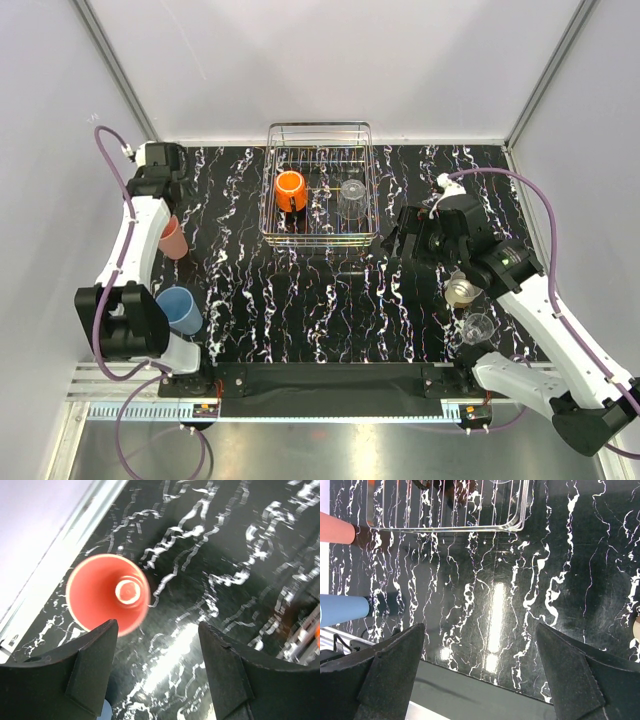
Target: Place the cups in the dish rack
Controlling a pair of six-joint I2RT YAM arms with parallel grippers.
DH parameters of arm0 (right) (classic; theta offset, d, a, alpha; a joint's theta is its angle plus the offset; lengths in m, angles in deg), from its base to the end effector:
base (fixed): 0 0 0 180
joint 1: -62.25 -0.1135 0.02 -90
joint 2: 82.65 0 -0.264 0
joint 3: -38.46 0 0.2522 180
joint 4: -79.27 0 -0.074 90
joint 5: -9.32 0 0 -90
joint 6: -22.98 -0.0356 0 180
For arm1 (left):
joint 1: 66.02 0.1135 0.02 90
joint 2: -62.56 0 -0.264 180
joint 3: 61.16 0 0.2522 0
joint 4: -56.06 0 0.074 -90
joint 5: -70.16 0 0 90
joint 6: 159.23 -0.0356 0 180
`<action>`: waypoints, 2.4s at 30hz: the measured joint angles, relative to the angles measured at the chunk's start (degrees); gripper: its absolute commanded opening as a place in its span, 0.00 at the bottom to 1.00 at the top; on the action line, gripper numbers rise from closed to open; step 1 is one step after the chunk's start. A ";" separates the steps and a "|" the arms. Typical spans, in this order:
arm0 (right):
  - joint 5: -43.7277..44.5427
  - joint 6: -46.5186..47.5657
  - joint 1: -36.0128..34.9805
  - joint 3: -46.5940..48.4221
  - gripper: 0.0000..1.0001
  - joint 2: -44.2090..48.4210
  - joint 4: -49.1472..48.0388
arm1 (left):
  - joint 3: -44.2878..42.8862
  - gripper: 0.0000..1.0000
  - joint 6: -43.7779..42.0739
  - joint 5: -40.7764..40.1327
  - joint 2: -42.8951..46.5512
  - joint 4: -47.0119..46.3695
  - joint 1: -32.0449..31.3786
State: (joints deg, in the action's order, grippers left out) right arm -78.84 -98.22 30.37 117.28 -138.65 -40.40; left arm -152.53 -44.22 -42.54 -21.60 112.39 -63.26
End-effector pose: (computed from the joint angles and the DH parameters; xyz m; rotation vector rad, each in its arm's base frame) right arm 0.1634 0.1003 0.3635 0.0045 2.2854 0.5581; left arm 0.3122 0.0288 0.3270 -0.7363 2.2443 0.2945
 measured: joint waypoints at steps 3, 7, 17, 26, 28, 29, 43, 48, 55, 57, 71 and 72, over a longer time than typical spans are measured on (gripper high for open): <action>-0.46 -0.37 -0.02 0.02 1.00 -0.04 -0.04 | 0.72 0.67 0.04 0.59 -0.87 -0.79 2.60; -1.44 -1.20 0.00 0.39 1.00 -0.20 -0.02 | 0.85 0.63 0.09 2.69 -3.69 -2.10 5.57; -2.23 -2.51 0.00 0.74 1.00 2.25 0.09 | 0.87 0.59 0.24 5.49 -9.31 -2.38 6.45; -2.23 -2.86 -0.02 2.03 1.00 1.49 3.19 | 1.25 0.50 0.83 4.87 -9.77 -2.01 6.51; -2.05 -2.97 0.00 2.73 1.00 1.46 3.98 | 1.25 0.42 0.96 4.87 -9.88 -1.99 6.51; -1.90 -3.02 0.00 3.10 1.00 1.49 4.37 | 1.25 0.41 1.14 4.87 -10.12 -1.97 6.49; -0.94 -5.42 -0.02 4.15 1.00 0.20 5.64 | 1.25 0.00 2.49 5.90 -11.56 -1.42 6.56; -1.14 -6.36 0.00 4.15 1.00 -1.09 5.09 | 3.15 0.00 3.04 8.96 -8.68 -1.95 6.60; -3.28 -7.82 -0.02 4.11 1.00 -3.15 1.51 | 8.52 0.00 4.44 18.69 5.46 -4.63 6.23; -4.31 -8.37 0.00 3.78 1.00 -3.17 -0.68 | 9.01 0.00 4.83 23.17 9.40 -6.86 5.81; -10.25 -9.60 0.00 -5.73 1.00 5.03 -22.56 | 12.24 0.00 12.26 52.02 24.96 -22.53 -9.64; -10.95 -9.70 0.00 -6.69 1.00 6.14 -24.28 | 12.52 0.00 12.81 53.53 25.59 -23.43 -12.26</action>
State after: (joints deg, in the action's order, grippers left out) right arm -89.79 -107.92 30.37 110.59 -132.51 -64.68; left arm -140.00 -31.41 10.99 3.99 88.96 -75.52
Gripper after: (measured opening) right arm 0.994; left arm 0.064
